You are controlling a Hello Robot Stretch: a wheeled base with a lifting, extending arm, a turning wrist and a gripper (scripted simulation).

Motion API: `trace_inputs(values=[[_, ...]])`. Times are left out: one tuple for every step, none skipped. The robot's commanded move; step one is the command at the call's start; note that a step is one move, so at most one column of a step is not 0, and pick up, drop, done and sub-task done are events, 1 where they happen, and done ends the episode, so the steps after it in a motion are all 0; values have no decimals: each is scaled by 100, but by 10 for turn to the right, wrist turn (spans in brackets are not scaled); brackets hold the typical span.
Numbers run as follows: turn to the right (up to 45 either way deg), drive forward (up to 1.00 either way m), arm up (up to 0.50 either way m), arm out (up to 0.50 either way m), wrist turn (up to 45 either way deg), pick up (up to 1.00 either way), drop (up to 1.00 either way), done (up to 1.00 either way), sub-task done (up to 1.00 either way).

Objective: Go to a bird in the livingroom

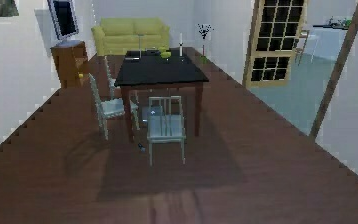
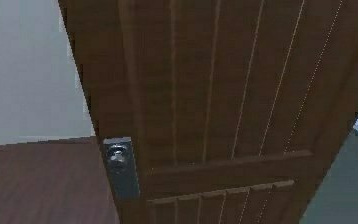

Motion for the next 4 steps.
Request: trace_inputs(values=[[0,25,0,0,0,0,0,0,0],[240,0,0,0,0,0,0,0,0],[0,100,0,0,0,0,0,0,0],[0,90,0,0,0,0,0,0,0]])
